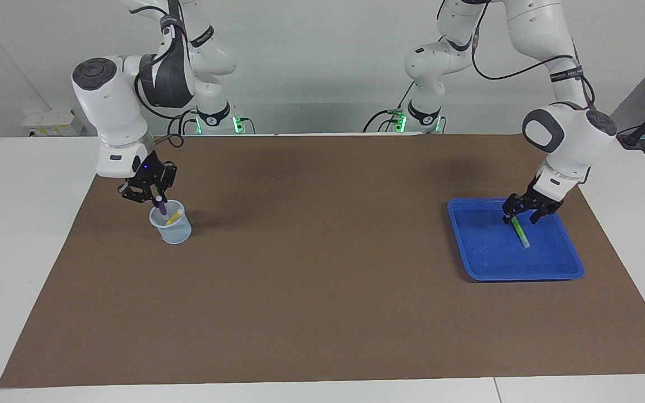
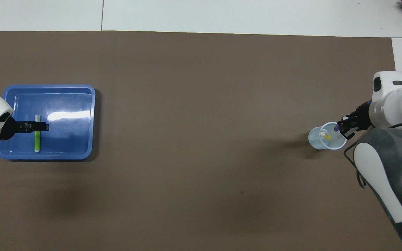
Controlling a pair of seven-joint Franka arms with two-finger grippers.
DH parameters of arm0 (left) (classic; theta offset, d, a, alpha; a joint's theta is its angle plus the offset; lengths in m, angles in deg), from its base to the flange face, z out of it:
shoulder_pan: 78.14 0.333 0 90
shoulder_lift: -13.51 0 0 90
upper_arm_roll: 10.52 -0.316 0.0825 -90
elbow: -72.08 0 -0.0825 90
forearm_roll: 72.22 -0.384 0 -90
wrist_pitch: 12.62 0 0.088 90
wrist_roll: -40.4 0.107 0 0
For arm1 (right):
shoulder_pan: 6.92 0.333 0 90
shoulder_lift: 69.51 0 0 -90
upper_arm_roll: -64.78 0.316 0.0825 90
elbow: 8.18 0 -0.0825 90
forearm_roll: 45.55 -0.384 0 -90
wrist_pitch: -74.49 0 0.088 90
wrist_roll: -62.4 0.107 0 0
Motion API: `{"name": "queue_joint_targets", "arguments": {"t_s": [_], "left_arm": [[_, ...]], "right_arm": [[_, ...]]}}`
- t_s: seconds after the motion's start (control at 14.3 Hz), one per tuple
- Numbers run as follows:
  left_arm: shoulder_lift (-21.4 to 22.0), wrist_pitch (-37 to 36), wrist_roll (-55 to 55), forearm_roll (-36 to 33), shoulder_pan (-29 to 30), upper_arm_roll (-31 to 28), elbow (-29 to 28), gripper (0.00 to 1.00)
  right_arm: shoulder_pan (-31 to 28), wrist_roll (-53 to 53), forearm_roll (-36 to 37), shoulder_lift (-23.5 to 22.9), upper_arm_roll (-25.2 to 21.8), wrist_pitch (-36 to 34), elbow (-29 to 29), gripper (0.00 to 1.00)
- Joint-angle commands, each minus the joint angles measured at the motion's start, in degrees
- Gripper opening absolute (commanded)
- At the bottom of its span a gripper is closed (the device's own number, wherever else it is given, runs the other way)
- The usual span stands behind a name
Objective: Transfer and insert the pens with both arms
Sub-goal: 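Close the left gripper on the green pen in the blue tray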
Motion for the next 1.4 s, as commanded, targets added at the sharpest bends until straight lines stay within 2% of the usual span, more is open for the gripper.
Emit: {"name": "queue_joint_targets", "arguments": {"t_s": [0.0,0.07,0.35,0.63,0.77,0.91,1.19,1.33], "left_arm": [[-3.4,2.1,2.3,-1.4,1.6,0.3,2.3,0.88],[-3.8,2.5,2.3,-1.4,1.7,0.3,2.3,0.87],[-4.4,3.6,2.2,-1.4,1.6,0.3,1.8,0.81],[-6.2,6.2,1.7,-1.4,1.3,0.3,1.6,0.59],[-6.5,7.2,1.4,-1.4,1.3,0.3,1.5,0.54],[-6.5,7.2,1.4,-1.4,1.3,0.4,1.5,0.39],[-6.6,7.7,-1.9,-1.3,0.8,0.4,0.9,0.0],[-6.5,9.1,-5.2,-1.4,0.5,0.5,0.2,0.0]], "right_arm": [[-1.0,0.4,-1.0,2.0,0.8,1.2,-2.3,0.9],[-1.0,0.4,-1.0,2.0,0.8,1.2,-2.3,1.0],[-0.8,0.8,-1.2,2.0,0.8,0.3,-1.5,1.0],[0.0,3.4,-5.1,1.8,0.9,-0.1,-0.5,1.0],[0.1,4.1,-6.0,1.7,1.2,-0.1,-0.3,1.0],[0.2,5.1,-9.7,1.7,1.3,-0.1,-0.3,1.0],[1.6,10.1,-13.7,1.7,1.5,-0.5,-0.3,1.0],[2.1,14.7,-15.8,1.7,1.6,-0.6,-0.3,1.0]]}}
